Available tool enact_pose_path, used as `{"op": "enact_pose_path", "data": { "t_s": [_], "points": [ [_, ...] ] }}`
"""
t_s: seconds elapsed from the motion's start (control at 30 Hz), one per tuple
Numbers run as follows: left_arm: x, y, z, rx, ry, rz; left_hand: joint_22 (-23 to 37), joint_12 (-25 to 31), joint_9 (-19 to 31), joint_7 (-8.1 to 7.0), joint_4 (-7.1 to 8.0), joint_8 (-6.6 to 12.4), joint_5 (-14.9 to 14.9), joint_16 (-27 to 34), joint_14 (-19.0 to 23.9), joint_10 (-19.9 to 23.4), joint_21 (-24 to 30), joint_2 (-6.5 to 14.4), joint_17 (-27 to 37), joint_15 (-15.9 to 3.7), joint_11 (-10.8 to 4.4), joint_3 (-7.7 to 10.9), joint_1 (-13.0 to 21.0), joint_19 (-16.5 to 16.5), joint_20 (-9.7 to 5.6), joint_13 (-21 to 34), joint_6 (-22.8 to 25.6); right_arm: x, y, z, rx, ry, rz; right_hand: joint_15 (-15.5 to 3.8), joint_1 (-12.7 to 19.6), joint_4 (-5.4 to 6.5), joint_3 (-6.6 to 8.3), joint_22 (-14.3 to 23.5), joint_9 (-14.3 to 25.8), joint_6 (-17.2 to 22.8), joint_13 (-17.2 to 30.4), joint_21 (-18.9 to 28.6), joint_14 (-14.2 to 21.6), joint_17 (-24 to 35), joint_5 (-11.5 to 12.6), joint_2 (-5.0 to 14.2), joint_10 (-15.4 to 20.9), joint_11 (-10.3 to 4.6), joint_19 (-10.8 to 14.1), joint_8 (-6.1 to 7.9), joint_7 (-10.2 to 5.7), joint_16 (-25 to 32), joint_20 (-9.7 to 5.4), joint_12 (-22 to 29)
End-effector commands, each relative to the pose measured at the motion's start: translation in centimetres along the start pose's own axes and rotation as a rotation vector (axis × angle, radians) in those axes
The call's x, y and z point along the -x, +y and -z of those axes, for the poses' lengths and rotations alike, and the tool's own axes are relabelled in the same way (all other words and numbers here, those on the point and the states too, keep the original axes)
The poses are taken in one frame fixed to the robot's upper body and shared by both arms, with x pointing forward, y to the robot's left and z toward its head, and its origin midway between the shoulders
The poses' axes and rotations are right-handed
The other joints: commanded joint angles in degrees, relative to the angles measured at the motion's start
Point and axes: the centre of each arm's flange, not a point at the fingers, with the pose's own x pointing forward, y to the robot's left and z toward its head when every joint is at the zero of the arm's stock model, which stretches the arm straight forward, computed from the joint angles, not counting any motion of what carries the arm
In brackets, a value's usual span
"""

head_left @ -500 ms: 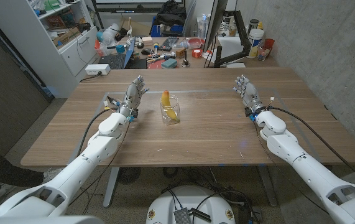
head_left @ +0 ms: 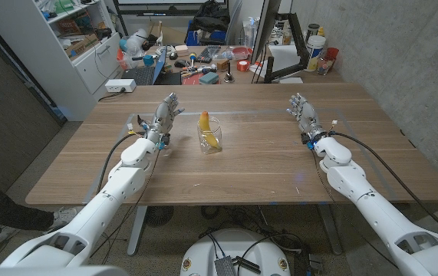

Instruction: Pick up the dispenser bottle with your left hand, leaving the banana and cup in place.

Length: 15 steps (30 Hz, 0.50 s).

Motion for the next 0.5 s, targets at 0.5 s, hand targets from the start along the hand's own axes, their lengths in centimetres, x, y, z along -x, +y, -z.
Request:
{"op": "enact_pose_path", "data": {
  "t_s": [0.5],
  "points": [
    [0.5,0.7,-2.2,-0.181,-0.046,-0.071,0.2,0.8,0.3,0.07,-1.04,0.64,0.6,0.7,-5.8,-2.8,-0.1,4.3,0.0,-2.90,-0.76,0.77,0.9,-8.8,-4.53,0.3,-5.7,0.4,-0.4,0.4,-0.003,0.002,0.011,-0.91,0.0,0.08,0.07,0.2,0.3,0.6,0.3,-0.4,-0.6,0.1,0.3,4.67,0.5,0.30,-0.1,0.23,0.09,0.4,-6.44,0.3]
  ]
}}
